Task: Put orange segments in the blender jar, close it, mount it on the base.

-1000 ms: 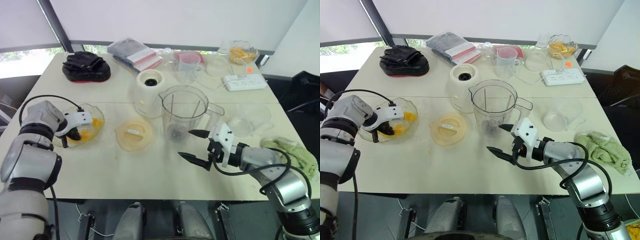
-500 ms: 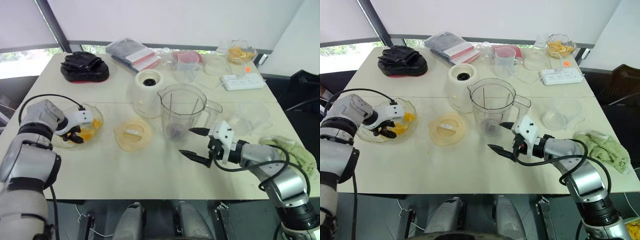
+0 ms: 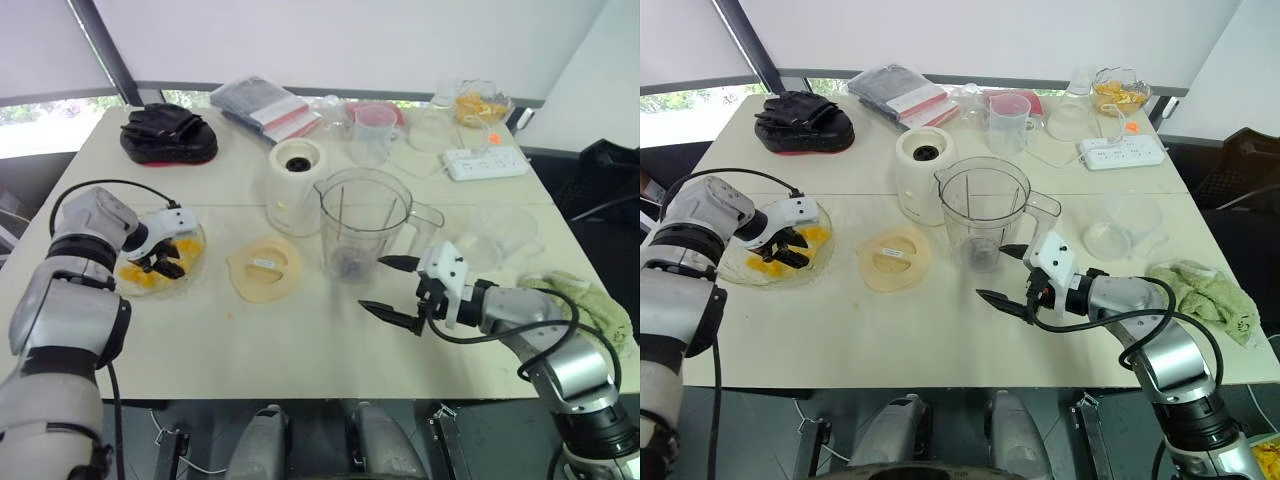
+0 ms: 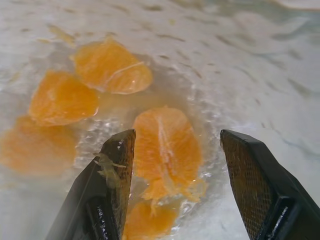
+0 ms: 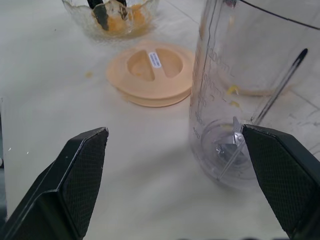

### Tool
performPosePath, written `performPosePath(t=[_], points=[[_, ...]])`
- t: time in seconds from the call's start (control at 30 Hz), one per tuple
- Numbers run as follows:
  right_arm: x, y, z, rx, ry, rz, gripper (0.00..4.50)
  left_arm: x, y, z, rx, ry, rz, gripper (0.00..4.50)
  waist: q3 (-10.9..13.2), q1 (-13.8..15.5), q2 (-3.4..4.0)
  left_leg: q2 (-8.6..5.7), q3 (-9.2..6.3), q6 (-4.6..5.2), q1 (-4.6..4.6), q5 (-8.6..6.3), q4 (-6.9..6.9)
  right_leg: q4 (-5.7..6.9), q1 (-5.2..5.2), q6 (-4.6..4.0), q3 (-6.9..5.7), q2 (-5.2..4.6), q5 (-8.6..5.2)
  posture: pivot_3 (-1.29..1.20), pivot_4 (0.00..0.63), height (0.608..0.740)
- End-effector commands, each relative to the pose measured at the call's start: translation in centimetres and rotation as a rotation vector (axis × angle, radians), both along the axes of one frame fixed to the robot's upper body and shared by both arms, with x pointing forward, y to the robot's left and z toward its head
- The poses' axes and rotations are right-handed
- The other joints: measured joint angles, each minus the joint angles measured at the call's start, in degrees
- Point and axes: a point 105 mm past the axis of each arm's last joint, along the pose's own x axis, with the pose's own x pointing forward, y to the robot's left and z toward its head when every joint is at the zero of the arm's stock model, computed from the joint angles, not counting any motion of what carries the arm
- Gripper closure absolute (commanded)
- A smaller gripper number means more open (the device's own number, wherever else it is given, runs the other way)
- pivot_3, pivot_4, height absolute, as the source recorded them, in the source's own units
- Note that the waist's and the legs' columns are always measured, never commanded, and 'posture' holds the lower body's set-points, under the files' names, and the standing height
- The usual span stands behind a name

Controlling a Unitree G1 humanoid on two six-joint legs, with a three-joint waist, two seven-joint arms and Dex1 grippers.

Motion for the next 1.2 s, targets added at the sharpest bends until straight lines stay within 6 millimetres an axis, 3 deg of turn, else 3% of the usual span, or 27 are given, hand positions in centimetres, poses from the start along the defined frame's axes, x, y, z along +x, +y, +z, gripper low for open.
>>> performPosePath(t=[0.03,0.47,0.7,1.1,1.2], points=[[-0.3,-0.3,1.1,-0.003,-0.040,0.006,0.00,0.4,0.3,1.0,-0.004,-0.039,0.014,1.70,0.0,0.0,0.00,0.00,0.00,0.00,0.00,0.00,0.01,0.00,0.00,0.00,0.00,0.00,0.00,0.00,0.150,0.740],[-2.4,-0.7,2.3,0.104,0.071,0.017,0.00,0.1,1.0,-0.5,0.005,-0.043,0.082,1.70,0.0,0.1,-0.01,0.00,-0.02,0.01,-0.06,0.00,0.08,0.01,0.01,0.00,0.00,-0.01,0.00,0.00,0.150,0.740],[-2.5,-0.4,2.6,0.120,0.072,0.012,0.00,-0.2,0.9,-2.0,-0.007,-0.029,0.105,1.70,0.0,0.2,0.01,0.00,-0.01,0.01,-0.05,-0.01,0.09,0.03,0.02,0.00,0.01,-0.01,0.00,0.00,0.150,0.740],[-2.0,-0.2,2.3,0.107,0.054,0.001,0.00,0.0,0.8,-2.2,-0.023,-0.047,0.125,1.70,0.0,0.3,0.01,0.00,-0.02,0.01,-0.05,-0.01,0.18,0.05,0.07,0.00,0.00,-0.02,0.00,0.00,0.150,0.740],[-2.0,-0.2,2.3,0.105,0.052,0.001,0.00,-0.2,0.8,-2.4,-0.023,-0.045,0.122,2.97,0.0,0.3,0.01,0.00,-0.02,0.01,-0.05,-0.01,0.18,0.05,0.07,0.00,0.00,-0.02,0.00,0.00,0.150,0.740]])
